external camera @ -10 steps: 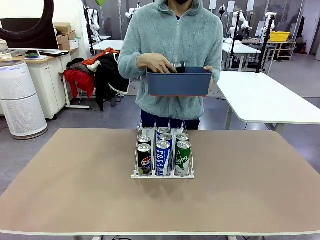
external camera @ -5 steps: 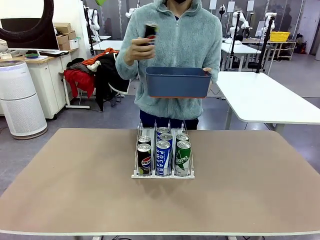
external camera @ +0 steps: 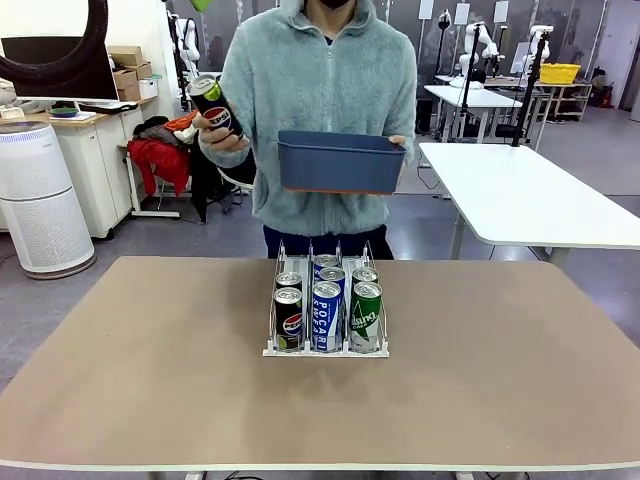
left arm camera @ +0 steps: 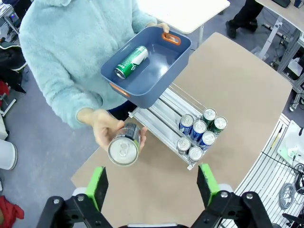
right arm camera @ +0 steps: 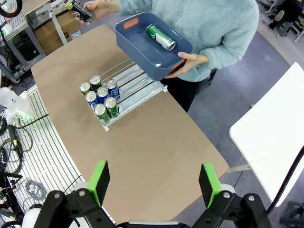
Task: Fill the beverage cans into the dispenser.
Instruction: Pick up the Pepsi coke handed by the human.
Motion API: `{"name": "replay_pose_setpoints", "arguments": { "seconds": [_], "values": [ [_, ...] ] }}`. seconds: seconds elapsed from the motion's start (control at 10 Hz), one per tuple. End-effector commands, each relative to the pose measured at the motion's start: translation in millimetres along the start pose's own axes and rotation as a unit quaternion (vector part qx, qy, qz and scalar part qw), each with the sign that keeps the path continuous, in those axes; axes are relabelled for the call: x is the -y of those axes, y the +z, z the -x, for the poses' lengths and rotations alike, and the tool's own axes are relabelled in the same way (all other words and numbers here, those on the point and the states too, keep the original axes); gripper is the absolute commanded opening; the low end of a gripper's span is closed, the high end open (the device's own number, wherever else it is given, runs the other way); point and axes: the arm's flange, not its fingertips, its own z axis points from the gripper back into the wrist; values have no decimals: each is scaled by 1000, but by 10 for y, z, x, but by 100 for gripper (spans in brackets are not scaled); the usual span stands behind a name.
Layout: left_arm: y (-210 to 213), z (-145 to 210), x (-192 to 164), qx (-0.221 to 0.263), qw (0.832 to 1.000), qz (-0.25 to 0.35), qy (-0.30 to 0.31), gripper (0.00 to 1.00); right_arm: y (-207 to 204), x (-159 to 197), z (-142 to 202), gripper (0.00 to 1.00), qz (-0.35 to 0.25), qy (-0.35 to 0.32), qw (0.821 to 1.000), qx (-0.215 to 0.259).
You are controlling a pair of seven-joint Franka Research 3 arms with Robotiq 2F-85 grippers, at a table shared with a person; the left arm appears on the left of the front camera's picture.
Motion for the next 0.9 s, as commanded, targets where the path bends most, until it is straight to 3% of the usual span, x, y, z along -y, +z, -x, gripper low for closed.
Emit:
{"name": "replay_pose_setpoints", "arguments": {
  "seconds": [0.0,0.8],
  "values": [
    [7,67,10,-5,1000,-2,0,100,2,-16,0,100,0,1,1000,0],
    [7,67,10,-5,1000,-2,0,100,2,-16,0,100,0,1,1000,0]
  ]
}}
